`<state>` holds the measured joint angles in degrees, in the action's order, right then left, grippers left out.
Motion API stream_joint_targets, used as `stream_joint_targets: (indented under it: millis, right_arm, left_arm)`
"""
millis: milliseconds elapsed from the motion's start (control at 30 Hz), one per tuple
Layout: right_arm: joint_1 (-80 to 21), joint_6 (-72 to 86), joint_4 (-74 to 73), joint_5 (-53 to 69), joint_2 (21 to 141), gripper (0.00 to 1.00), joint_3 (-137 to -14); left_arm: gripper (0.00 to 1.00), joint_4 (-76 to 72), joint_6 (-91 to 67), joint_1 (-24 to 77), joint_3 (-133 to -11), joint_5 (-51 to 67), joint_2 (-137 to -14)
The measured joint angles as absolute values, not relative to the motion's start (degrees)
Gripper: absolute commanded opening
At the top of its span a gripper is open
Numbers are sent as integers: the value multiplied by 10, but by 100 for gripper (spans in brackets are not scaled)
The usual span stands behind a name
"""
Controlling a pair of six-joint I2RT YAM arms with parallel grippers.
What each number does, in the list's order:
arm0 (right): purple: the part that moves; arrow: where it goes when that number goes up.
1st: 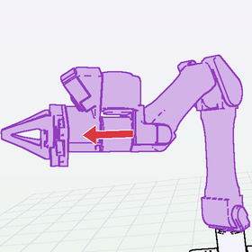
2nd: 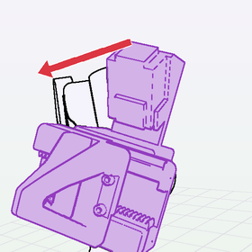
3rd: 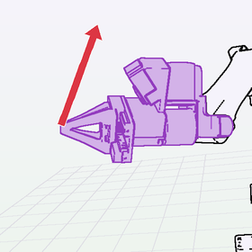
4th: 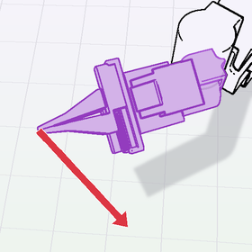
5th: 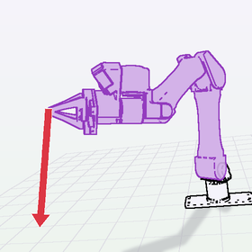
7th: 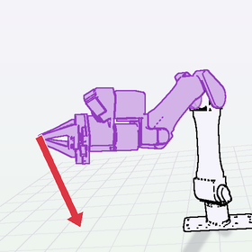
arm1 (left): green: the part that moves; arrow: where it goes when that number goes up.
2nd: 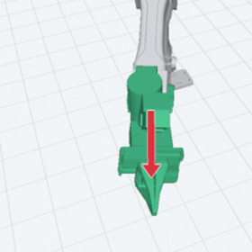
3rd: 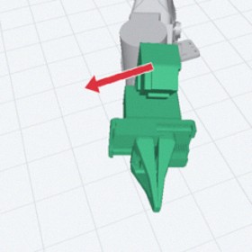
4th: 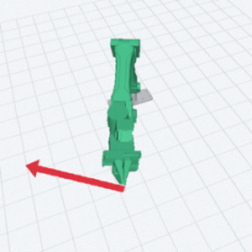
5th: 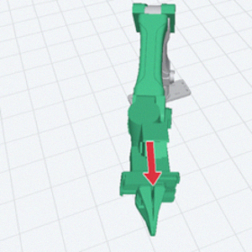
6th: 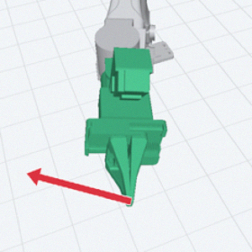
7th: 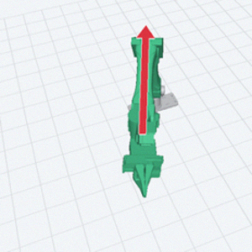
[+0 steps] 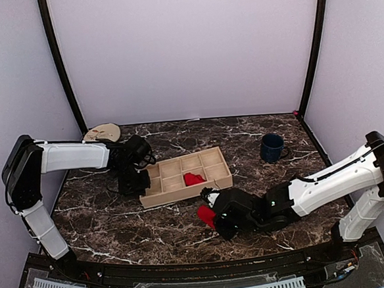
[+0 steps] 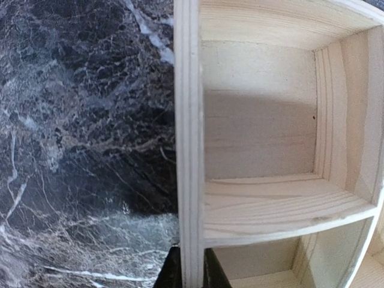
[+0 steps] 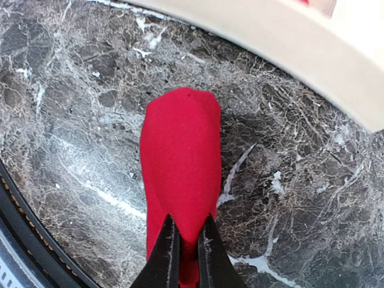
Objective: Roll the socks
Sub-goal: Move the storage box to the center of the board.
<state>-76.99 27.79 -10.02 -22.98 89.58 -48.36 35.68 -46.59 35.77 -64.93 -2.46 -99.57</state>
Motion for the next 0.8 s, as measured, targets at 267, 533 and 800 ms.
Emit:
stream_joint_targets:
  millis: [267, 533, 800]
  right_arm:
    - [-770, 279, -124, -232, 873, 0, -495]
    - [-770, 271, -153, -232, 865, 0, -528]
    - [-758, 244, -160, -223, 865, 0, -584]
  left_arm:
    - [17, 395, -554, 433, -667, -54, -1025]
    - [22, 411, -633, 475, -668, -51, -1033]
    - [23, 402, -679, 479, -653, -32, -990]
